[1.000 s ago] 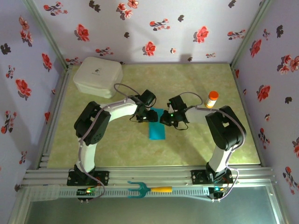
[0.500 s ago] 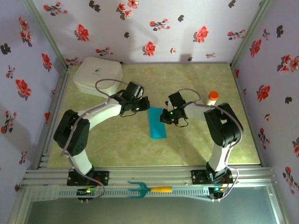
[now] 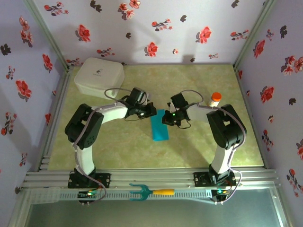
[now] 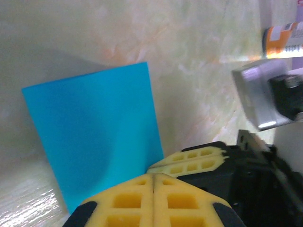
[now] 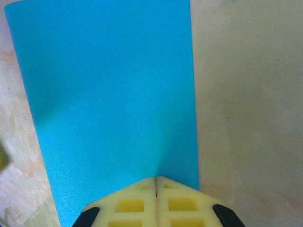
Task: Fold a paper plane with a square sheet of paper (pick it up from the middle)
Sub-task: First fold the square sheet of paper in half at the center of the table.
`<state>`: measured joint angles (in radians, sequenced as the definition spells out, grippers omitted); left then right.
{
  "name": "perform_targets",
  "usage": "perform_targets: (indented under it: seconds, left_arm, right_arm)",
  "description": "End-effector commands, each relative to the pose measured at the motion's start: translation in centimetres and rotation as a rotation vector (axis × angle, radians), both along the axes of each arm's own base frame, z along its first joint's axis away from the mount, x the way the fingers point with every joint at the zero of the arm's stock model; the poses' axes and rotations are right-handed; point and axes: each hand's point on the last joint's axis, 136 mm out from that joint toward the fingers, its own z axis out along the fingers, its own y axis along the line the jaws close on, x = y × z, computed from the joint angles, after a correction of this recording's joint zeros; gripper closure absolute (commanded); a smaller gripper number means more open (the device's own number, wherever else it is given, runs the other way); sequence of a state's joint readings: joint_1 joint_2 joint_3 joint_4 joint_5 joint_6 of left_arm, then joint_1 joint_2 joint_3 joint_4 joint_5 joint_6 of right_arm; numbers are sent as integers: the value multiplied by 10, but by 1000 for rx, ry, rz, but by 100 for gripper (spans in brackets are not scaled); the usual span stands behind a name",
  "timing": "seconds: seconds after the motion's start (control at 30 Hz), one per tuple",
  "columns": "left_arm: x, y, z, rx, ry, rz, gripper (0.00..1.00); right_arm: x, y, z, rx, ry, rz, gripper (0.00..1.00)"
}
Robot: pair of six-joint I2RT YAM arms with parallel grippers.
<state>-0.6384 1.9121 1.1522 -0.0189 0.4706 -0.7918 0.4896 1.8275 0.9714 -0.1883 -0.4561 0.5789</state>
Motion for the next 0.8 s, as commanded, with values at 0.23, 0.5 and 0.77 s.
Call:
perform_targets:
  seconds: [0.23,0.5,0.77]
  left_arm:
    - [-16,8,-38,20,73,-22,100]
    - [-28,39,-77,115,91,3,100]
    - [-5,25,-26,38,31,13,100]
  right_arm:
    - [-19,-26,-30,-116,95,-48,100]
    - [-19,-27,-31,-119,97,-58,100]
    - [-18,-28,-29,-124,88,-61,100]
